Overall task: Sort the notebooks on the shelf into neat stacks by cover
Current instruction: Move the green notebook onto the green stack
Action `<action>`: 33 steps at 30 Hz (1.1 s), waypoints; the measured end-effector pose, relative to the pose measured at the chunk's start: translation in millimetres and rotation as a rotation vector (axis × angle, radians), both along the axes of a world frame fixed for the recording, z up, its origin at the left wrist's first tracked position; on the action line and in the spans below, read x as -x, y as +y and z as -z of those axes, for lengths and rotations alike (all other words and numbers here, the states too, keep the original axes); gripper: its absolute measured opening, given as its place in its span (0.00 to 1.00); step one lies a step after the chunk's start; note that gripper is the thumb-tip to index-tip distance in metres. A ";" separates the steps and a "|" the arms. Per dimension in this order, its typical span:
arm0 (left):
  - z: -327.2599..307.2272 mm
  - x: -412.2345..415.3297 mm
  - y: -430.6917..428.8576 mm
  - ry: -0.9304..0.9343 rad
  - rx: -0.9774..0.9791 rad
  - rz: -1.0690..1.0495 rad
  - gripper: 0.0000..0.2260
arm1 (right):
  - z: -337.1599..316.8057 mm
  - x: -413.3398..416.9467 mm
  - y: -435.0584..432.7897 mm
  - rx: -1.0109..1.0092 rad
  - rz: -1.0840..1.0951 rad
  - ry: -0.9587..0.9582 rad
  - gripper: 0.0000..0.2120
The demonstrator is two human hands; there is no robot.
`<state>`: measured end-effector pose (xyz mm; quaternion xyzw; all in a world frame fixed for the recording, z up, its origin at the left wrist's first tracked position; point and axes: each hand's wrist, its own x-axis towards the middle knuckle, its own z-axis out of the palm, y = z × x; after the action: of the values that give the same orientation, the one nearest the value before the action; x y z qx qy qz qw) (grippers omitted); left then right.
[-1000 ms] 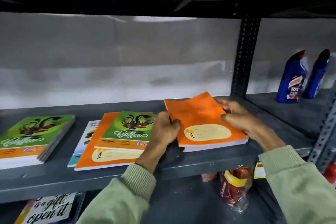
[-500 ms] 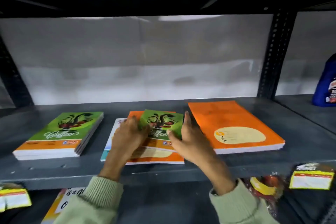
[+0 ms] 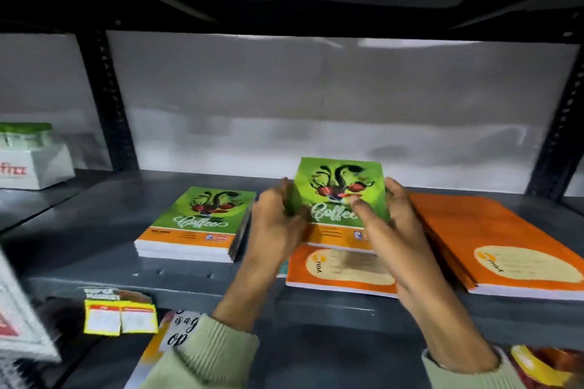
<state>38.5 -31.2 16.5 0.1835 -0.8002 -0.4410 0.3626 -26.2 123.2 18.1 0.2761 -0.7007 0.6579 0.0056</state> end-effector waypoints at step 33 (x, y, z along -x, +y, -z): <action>44.8 16.0 5.3 -0.485 0.298 0.082 0.22 | 37.7 26.1 14.8 -0.859 0.263 0.031 0.47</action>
<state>22.5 -25.9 -28.3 0.1959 -0.9262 -0.2762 0.1655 -52.2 137.9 -19.7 0.1718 -0.9392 0.2967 -0.0156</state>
